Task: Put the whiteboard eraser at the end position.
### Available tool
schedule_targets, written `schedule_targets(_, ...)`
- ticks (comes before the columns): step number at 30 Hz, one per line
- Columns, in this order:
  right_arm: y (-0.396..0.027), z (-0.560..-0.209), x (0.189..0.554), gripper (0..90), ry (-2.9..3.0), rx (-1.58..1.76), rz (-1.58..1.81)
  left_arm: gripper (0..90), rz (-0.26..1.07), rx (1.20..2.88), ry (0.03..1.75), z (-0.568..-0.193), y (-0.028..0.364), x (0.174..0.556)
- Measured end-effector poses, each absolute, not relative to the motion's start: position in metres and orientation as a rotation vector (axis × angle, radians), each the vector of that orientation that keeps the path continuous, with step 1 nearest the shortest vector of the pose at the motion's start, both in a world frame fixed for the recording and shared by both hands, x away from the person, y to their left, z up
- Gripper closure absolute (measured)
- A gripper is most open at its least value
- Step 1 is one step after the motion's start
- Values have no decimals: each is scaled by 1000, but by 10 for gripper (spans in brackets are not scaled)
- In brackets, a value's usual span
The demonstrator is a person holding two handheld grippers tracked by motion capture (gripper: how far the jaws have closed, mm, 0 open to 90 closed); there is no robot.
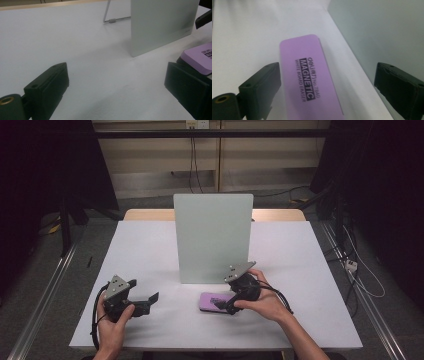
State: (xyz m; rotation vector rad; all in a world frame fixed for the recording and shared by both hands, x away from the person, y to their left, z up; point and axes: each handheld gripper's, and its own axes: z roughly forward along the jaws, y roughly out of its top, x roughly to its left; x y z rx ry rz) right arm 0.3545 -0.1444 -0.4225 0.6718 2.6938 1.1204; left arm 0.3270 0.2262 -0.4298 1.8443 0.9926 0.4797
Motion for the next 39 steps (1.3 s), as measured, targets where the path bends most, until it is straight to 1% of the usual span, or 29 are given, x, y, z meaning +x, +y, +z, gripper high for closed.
schedule_targets(1,-147,-423,355,93,2690,725,1113,55,479,1841,995,-430,227,327)
schedule_targets(4,-150,-422,353,83,2667,746,1117,55,482,1842,1004,-430,226,327)
schedule_targets(7,-154,-421,354,104,2621,830,1062,55,487,1852,995,-430,226,327)
schedule_targets(9,-159,-420,353,101,2575,895,1012,56,490,1854,997,-429,226,326)
schedule_targets(19,-183,-419,348,91,2421,1076,996,64,483,1862,992,-430,225,325)
schedule_targets(39,-213,-424,329,95,2243,1219,1094,64,478,1851,1018,-430,224,324)
